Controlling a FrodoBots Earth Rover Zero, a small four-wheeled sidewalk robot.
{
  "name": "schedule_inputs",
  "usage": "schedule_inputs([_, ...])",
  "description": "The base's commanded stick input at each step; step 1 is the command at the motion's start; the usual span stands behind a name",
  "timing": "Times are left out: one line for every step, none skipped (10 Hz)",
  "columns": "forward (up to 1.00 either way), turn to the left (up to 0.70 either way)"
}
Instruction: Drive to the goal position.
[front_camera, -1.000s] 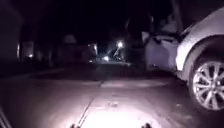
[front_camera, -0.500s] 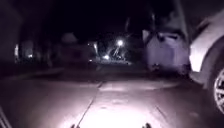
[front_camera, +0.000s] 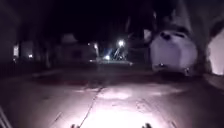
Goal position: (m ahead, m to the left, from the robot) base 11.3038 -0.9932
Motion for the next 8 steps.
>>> schedule_inputs([0.70, 0.00])
schedule_inputs([0.70, 0.00])
schedule_inputs([0.70, 0.00])
schedule_inputs([0.70, 0.00])
schedule_inputs([0.70, 0.00])
schedule_inputs([0.70, 0.00])
schedule_inputs([0.70, 0.00])
schedule_inputs([0.70, 0.00])
